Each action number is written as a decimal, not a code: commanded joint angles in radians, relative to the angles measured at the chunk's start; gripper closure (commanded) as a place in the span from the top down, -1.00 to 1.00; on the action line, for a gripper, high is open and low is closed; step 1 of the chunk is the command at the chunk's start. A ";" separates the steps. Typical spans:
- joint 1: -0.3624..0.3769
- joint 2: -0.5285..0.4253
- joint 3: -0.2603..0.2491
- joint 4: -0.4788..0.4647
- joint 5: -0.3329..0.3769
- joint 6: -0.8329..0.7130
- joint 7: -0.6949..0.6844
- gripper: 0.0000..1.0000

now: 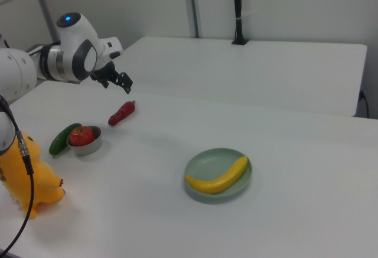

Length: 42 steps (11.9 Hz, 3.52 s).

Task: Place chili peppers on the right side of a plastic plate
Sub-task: 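Move the open gripper over the red chili pepper and lower it, then close the gripper on the red chili pepper's stem end, then lift the chili pepper and carry it toward the green plate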

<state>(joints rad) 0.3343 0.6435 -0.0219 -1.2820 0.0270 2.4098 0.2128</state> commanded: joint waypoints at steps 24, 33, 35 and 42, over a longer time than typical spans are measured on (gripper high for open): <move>0.066 0.216 -0.007 -0.046 -0.279 0.380 0.172 -1.00; 0.003 -0.026 -0.006 -0.198 -0.259 0.365 0.210 -1.00; -0.043 -0.108 -0.004 -0.223 -0.234 0.301 0.241 -1.00; -0.182 -0.289 -0.006 -0.223 -0.136 0.032 0.209 -1.00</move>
<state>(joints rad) 0.1904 0.4405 -0.0301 -1.4384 -0.1257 2.5146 0.4330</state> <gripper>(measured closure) 0.674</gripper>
